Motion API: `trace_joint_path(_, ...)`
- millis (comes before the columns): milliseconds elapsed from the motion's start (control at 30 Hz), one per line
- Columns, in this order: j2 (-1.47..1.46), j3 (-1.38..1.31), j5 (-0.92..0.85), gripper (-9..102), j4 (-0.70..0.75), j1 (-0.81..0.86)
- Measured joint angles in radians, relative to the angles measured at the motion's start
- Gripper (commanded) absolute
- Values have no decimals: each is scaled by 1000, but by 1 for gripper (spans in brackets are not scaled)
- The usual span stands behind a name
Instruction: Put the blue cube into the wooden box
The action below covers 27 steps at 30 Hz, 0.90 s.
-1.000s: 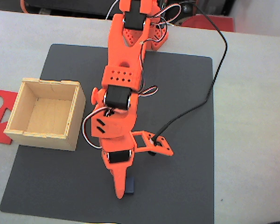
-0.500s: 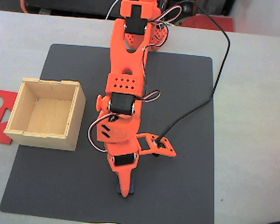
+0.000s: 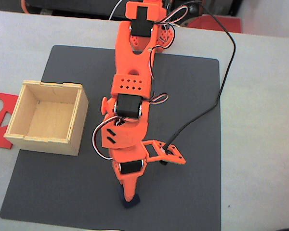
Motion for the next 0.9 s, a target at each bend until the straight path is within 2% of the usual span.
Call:
trace_joint_path(133,-15,-179,37,0,181,26)
trace_joint_path(333,-34,-695,40,0,517,112)
trace_joint_path(433,-14,-865,28,0,643,117)
trace_joint_path(667,120,-980,46,0,868,149)
trace_joint_path(800,198,-946,94,0,890,227)
trace_joint_path(900,318,-770,112,0,890,276)
